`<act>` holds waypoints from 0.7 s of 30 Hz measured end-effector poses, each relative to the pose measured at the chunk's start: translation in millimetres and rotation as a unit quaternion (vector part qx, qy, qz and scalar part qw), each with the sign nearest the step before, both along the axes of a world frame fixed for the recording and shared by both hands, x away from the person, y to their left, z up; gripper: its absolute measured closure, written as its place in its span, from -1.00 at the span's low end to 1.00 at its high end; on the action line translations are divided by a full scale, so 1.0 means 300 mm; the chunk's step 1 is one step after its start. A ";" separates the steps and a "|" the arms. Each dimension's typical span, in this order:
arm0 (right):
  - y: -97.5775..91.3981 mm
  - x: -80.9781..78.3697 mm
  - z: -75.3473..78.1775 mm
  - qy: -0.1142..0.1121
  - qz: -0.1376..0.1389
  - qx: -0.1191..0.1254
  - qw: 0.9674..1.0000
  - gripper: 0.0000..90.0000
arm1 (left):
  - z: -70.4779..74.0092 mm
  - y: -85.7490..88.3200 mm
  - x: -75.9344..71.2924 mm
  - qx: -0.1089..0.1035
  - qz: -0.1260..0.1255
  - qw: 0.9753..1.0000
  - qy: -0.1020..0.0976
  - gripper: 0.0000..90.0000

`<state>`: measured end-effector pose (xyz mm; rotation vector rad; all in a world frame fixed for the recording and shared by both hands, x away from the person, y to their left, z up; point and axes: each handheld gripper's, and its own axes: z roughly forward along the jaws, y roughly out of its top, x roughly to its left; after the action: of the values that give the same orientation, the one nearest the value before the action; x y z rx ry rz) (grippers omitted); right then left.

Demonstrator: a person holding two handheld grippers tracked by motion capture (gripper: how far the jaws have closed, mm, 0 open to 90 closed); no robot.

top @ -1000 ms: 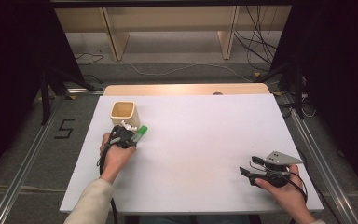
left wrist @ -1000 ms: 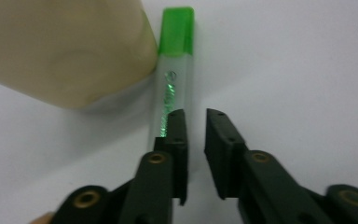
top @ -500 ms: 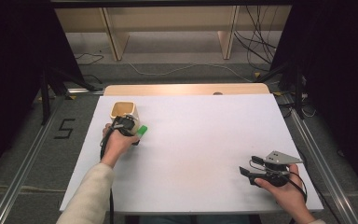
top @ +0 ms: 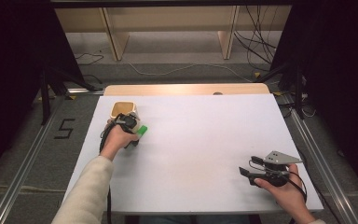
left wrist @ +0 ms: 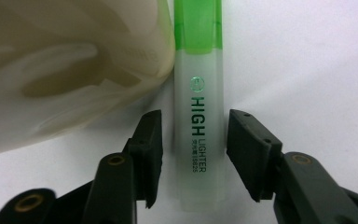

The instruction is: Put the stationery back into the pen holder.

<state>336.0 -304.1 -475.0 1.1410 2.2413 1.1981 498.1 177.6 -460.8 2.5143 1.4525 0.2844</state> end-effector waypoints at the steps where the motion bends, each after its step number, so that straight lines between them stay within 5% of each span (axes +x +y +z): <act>1: 0.000 0.000 0.000 -0.001 0.001 0.000 1.000 -0.32 | 0.002 0.001 0.002 0.003 -0.005 1.000 0.003 0.26; 9: 0.002 -0.001 0.001 -0.002 0.002 0.000 1.000 -0.32 | 0.010 -0.006 0.005 0.014 -0.050 0.999 0.015 0.29; 21: 0.000 -0.001 0.001 -0.004 0.001 0.000 1.000 -0.32 | 0.012 -0.010 0.014 0.022 -0.073 0.997 0.017 0.35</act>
<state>335.8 -304.0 -474.6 1.1313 2.2378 1.2005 502.3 174.8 -457.3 2.6568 1.2789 0.2524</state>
